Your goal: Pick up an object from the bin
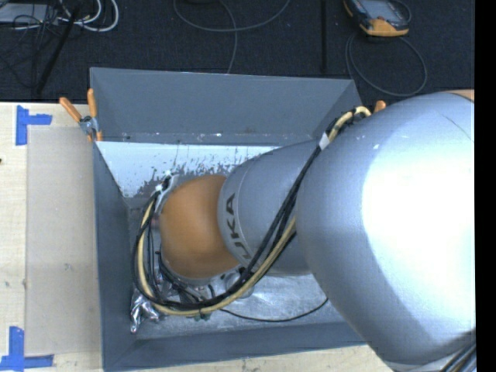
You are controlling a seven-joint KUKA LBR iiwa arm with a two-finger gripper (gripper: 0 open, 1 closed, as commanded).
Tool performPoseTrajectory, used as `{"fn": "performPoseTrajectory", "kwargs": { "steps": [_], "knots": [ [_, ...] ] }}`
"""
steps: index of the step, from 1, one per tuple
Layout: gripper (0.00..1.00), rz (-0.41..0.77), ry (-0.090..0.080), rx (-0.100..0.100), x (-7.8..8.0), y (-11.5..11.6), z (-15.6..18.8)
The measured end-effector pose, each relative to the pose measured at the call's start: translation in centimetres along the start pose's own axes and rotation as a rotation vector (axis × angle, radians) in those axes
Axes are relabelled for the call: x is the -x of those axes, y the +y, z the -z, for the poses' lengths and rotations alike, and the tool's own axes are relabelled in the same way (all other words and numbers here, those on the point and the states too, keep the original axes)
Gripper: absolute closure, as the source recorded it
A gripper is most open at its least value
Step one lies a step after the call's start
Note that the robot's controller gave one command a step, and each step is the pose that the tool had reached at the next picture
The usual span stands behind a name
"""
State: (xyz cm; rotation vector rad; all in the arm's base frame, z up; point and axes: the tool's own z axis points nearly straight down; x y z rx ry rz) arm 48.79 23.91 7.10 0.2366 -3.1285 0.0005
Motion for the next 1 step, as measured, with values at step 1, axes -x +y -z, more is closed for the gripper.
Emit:
{"fn": "performPoseTrajectory", "kwargs": {
  "steps": [1],
  "knots": [
    [1.0,-0.07,-0.014,0.003,5.63,-0.77,16.44]
  ]
}}
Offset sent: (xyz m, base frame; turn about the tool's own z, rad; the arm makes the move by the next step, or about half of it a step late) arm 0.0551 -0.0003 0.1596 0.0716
